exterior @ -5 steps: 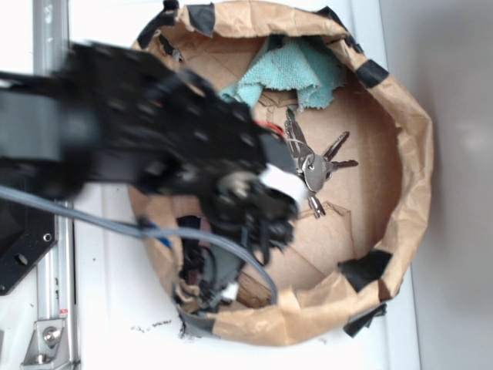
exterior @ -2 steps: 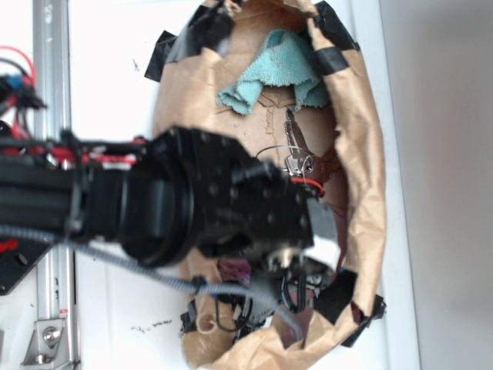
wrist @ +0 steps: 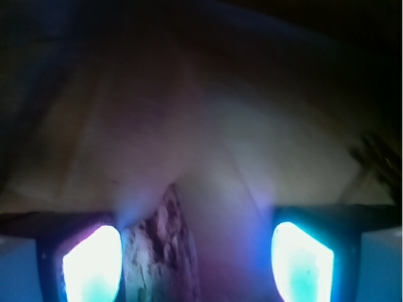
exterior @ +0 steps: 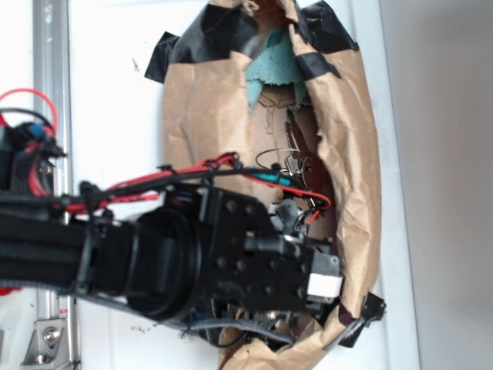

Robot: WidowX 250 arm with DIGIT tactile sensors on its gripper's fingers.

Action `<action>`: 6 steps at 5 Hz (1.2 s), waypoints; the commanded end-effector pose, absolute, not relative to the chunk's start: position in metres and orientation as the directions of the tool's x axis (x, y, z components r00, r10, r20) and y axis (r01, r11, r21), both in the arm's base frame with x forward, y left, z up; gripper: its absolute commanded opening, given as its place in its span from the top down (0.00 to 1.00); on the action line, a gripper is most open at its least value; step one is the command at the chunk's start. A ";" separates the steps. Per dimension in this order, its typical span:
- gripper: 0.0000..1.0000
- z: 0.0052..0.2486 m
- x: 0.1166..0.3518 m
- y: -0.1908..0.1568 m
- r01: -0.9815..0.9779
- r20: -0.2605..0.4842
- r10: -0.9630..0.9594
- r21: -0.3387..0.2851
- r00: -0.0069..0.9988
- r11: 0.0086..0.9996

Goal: Grab the wood chip.

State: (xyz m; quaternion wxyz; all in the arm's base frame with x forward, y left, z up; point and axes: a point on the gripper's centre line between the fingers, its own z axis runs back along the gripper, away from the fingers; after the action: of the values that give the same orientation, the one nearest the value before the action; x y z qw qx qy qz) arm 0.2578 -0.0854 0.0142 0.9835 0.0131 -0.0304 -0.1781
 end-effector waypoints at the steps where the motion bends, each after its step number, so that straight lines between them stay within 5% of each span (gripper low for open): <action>1: 0.00 0.029 0.254 -0.056 0.309 0.078 -0.309 0.017 0.948 0.951; 5: 0.00 0.026 0.247 -0.054 0.301 0.050 -0.297 -0.084 0.953 0.950; 6: 0.00 0.006 0.248 -0.063 0.195 -0.017 -0.196 -0.028 0.980 0.980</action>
State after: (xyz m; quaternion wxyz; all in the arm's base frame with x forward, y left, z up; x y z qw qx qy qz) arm 0.2511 -0.0573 0.0111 0.9953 -0.0168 0.0107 -0.0952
